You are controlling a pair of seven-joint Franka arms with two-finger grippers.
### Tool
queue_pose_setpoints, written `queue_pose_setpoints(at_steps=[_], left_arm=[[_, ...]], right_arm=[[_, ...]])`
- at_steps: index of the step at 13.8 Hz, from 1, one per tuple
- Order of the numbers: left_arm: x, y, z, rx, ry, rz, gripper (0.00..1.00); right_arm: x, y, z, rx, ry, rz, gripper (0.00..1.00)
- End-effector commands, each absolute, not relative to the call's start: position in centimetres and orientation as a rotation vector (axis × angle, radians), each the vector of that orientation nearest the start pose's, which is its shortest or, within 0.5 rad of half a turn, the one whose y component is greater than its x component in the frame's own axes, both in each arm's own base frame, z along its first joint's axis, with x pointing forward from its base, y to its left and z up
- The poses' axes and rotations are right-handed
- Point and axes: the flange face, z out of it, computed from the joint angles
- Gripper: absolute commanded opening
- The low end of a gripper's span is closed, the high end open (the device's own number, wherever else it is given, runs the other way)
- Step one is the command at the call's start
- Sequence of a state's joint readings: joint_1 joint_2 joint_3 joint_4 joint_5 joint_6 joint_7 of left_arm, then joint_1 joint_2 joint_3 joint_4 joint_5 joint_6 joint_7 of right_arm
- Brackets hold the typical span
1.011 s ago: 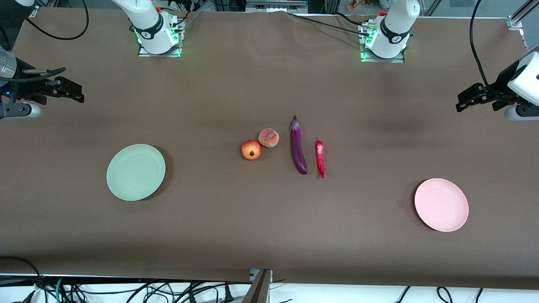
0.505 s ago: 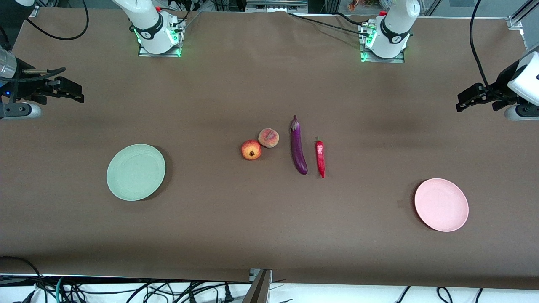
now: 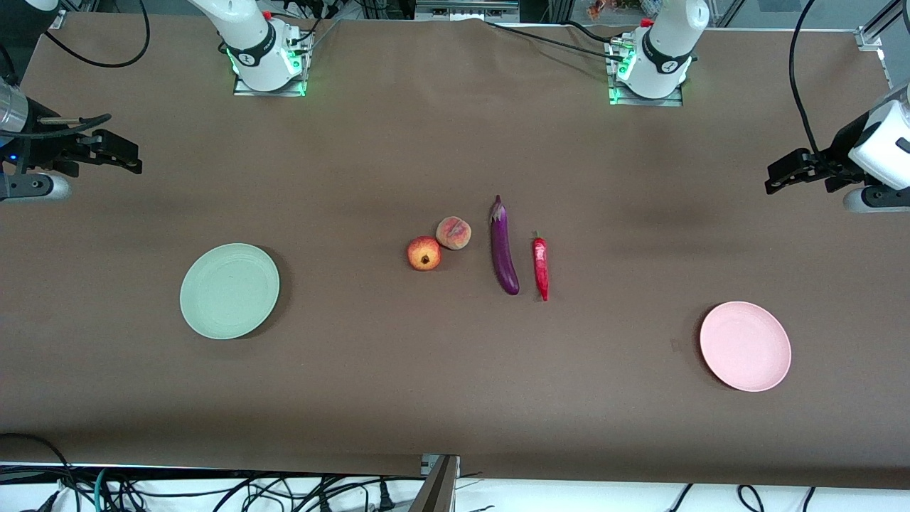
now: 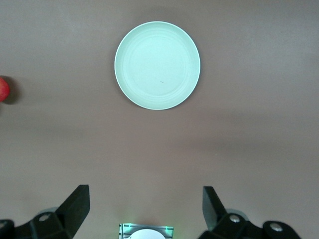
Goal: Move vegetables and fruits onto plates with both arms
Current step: 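Reach the left gripper down to the red chili pepper and grasp it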
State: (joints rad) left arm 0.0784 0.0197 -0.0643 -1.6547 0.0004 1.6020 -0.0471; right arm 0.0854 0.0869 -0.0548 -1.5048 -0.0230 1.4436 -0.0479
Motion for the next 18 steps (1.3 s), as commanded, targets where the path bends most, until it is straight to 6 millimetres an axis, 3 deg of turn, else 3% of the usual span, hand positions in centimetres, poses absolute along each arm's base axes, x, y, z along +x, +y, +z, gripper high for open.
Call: queue_pose_setpoints(at_steps=[1,4,7,12,14,16,18], left_arm=[[57.6,0.4,56.7,-3.151,-0.066,0.157,1.00],[58.2,-1.1,55.0,-3.160,-0.060,0.210,1.00],[59.2,-8.6,51.0,-3.180,0.020,0.319,1.00],[59.7,-13.6,46.1,-3.268,0.058,0.475,1.00],[60.2,-17.9,42.9,-3.258,0.016,0.468,1.00],[60.9,-21.0,39.4,-3.260,-0.068,0.433,1.00],[61.2,-22.7,35.6,-3.252,-0.081,0.456,0.95]], right_arm=[[56.7,1.6,59.9,-3.160,-0.121,0.231,1.00],[56.7,1.6,59.9,-3.160,-0.123,0.231,1.00],[56.7,1.6,59.9,-3.159,-0.126,0.231,1.00],[56.7,1.6,59.9,-3.159,-0.126,0.231,1.00],[56.7,1.6,59.9,-3.159,-0.126,0.231,1.00],[56.7,1.6,59.9,-3.159,-0.126,0.231,1.00],[56.7,1.6,59.9,-3.159,-0.126,0.231,1.00]])
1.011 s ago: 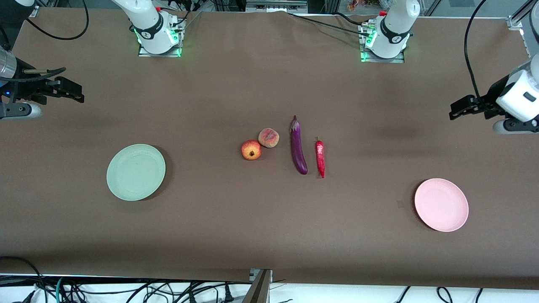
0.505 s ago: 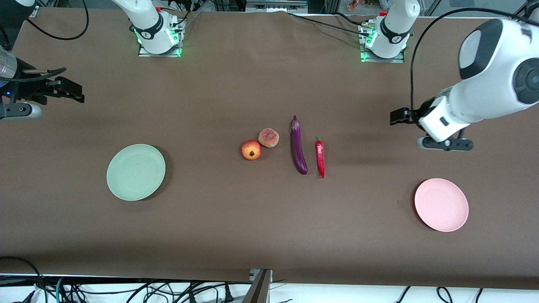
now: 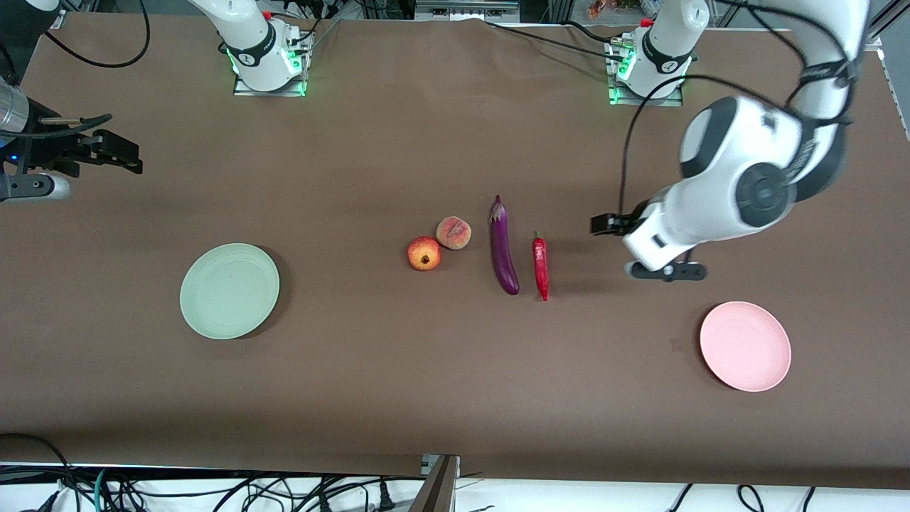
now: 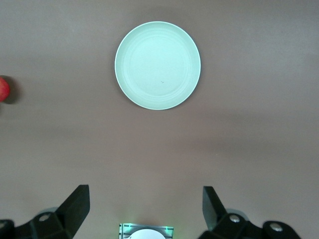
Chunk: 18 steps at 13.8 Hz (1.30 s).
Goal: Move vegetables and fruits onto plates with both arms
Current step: 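Reach the left gripper down to the red chili pepper and grasp it, then lift the chili pepper with the left gripper and carry it over the pink plate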
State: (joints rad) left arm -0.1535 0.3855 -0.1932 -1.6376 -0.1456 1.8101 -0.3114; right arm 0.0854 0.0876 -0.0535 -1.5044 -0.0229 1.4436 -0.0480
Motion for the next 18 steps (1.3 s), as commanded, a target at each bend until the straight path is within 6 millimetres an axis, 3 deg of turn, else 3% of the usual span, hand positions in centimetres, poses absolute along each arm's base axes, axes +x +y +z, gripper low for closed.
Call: queue_pose_setpoints(at_steps=[1,5,7,9,11,13,18], left_arm=[[61.3,-23.1,33.9,-3.248,-0.087,0.472,0.93],[59.6,-27.3,27.8,-3.254,-0.120,0.410,0.84],[58.7,-27.3,24.9,-3.297,-0.177,0.248,0.84],[57.5,-28.6,22.9,-3.291,-0.174,0.249,0.84],[57.0,-29.4,20.9,-3.286,-0.165,0.262,0.83],[57.5,-29.8,19.5,-3.309,-0.226,0.158,0.82],[56.8,-29.5,17.3,-3.256,-0.144,0.173,0.56]], right_arm=[[56.8,1.6,60.0,-3.160,-0.126,0.229,1.00],[56.7,1.6,59.9,-3.159,-0.123,0.231,1.00],[56.7,1.5,59.9,-3.159,-0.123,0.231,1.00],[56.7,1.5,59.9,-3.159,-0.121,0.231,1.00],[56.8,1.5,59.9,-3.159,-0.121,0.231,1.00],[56.7,1.5,59.9,-3.159,-0.121,0.231,1.00],[56.8,1.5,59.9,-3.159,-0.121,0.231,1.00]])
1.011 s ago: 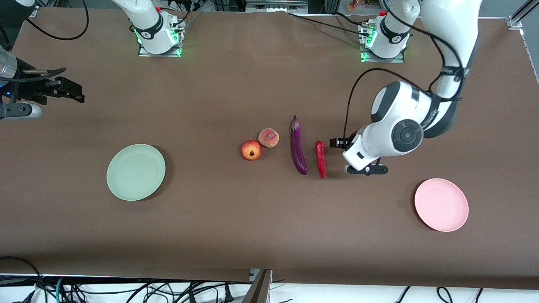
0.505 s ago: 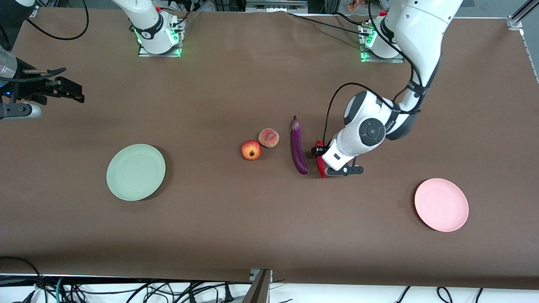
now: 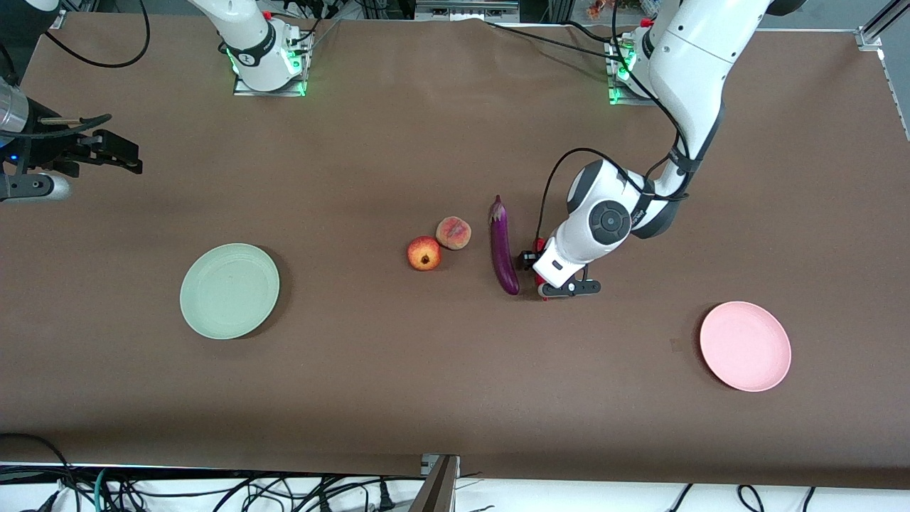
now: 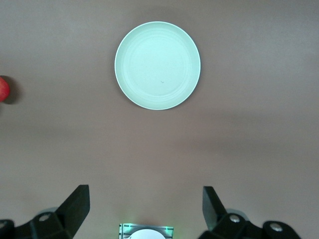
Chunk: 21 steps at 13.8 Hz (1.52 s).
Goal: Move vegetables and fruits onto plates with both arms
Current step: 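Lift the chili pepper with the left gripper and carry it over the pink plate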
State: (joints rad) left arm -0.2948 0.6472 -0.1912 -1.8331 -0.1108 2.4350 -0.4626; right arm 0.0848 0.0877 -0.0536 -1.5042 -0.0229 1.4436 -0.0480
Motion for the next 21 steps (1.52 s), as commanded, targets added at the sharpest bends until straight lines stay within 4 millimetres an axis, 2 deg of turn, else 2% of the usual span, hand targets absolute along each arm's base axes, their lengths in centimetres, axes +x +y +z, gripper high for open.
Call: queue_pose_setpoints(at_steps=[1,2,3,5,6,7,10,12,15,18,20,21], left_arm=[[56.8,-29.5,17.3,-3.256,-0.141,0.175,0.44],[56.9,-29.3,17.4,-3.255,-0.148,0.177,0.27],[56.9,-29.3,17.6,-3.253,-0.146,0.184,0.16],[57.5,-28.7,18.9,-3.249,-0.157,0.188,0.03],[57.6,-28.2,19.7,-3.235,-0.153,0.212,0.00],[58.2,-26.9,21.0,-3.222,-0.162,0.238,0.00],[61.2,-21.4,25.8,-3.214,-0.164,0.296,0.00],[64.0,-16.1,28.2,-3.229,-0.158,0.294,0.01],[66.4,-8.2,31.2,-3.245,-0.127,0.346,0.02],[68.1,0.3,30.3,-3.278,-0.122,0.315,0.02],[69.1,7.6,28.8,-3.280,-0.217,0.274,0.02],[70.5,9.9,28.4,-3.286,-0.202,0.206,0.03]], right_arm=[[56.8,1.5,59.9,-3.159,-0.121,0.231,1.00],[56.8,1.5,59.9,-3.159,-0.121,0.231,1.00],[56.7,1.5,59.9,-3.159,-0.123,0.231,1.00],[56.7,1.5,59.9,-3.159,-0.123,0.231,1.00],[56.7,1.5,59.9,-3.159,-0.123,0.231,1.00],[56.7,1.5,59.9,-3.159,-0.123,0.231,1.00],[56.7,1.5,59.9,-3.159,-0.123,0.231,1.00],[56.8,1.6,59.9,-3.158,-0.124,0.229,1.00],[56.9,1.5,60.0,-3.157,-0.121,0.216,1.00],[57.2,1.5,59.5,-3.157,-0.124,0.228,1.00],[57.5,2.2,59.0,-3.157,-0.132,0.235,1.00],[57.8,2.7,58.3,-3.155,-0.139,0.250,1.00]])
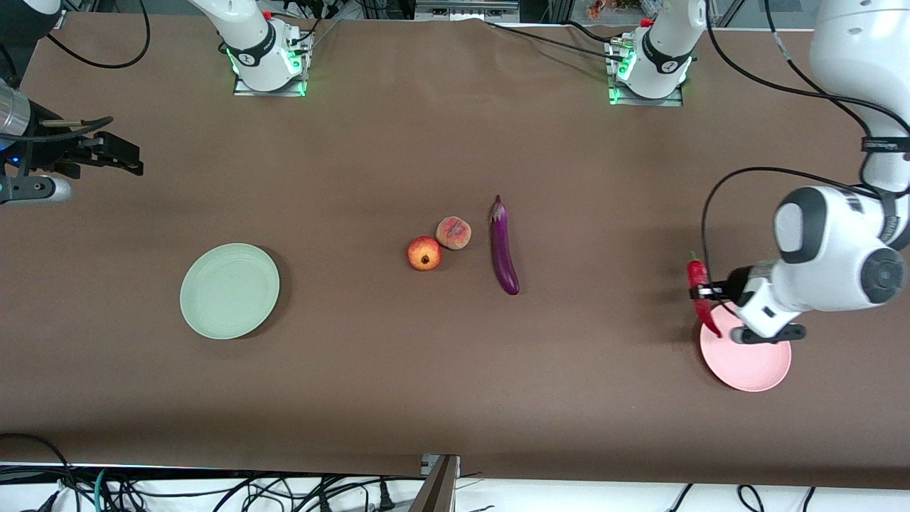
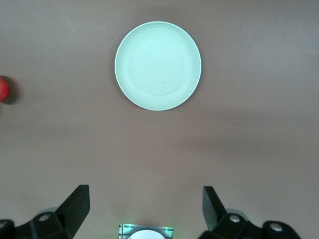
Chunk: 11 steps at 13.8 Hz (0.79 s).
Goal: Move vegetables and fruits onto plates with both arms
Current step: 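Lift the chili pepper with the left gripper and carry it over the pink plate, then lower the chili onto the pink plate while the right gripper reaches forward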
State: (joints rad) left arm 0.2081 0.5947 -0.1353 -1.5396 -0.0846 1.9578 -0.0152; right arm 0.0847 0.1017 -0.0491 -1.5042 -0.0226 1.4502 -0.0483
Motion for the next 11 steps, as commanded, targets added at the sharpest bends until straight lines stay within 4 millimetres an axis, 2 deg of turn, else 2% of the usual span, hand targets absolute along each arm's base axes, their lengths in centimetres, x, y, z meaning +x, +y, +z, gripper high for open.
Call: queue_pose_setpoints(at_steps=[1,2,3,6,7,9,10,11], left_arm=[[71.4,11.4,27.7,-3.286,-0.205,0.179,0.06],[71.7,12.7,27.2,-3.273,-0.222,0.157,0.06],[71.9,14.1,27.0,-3.258,-0.224,0.095,0.06],[73.1,15.2,24.0,-3.237,-0.174,-0.075,0.12],[73.1,15.3,23.7,-3.234,-0.173,-0.083,0.19],[73.1,15.3,23.7,-3.233,-0.170,-0.085,0.95],[73.1,15.3,24.1,-3.231,-0.168,-0.092,1.00],[73.1,15.6,24.5,-3.231,-0.178,-0.103,1.00]], right_arm=[[58.1,3.7,57.7,-3.155,-0.171,0.250,1.00],[58.3,4.7,57.7,-3.157,-0.193,0.230,1.00],[59.1,5.6,56.4,-3.160,-0.216,0.232,1.00],[60.1,7.7,54.5,-3.157,-0.264,0.226,1.00],[60.5,8.4,53.6,-3.156,-0.296,0.231,1.00],[61.6,10.2,51.9,-3.160,-0.351,0.201,1.00],[61.9,11.4,51.0,-3.164,-0.380,0.193,1.00],[62.5,11.7,49.9,-3.157,-0.387,0.191,1.00]])
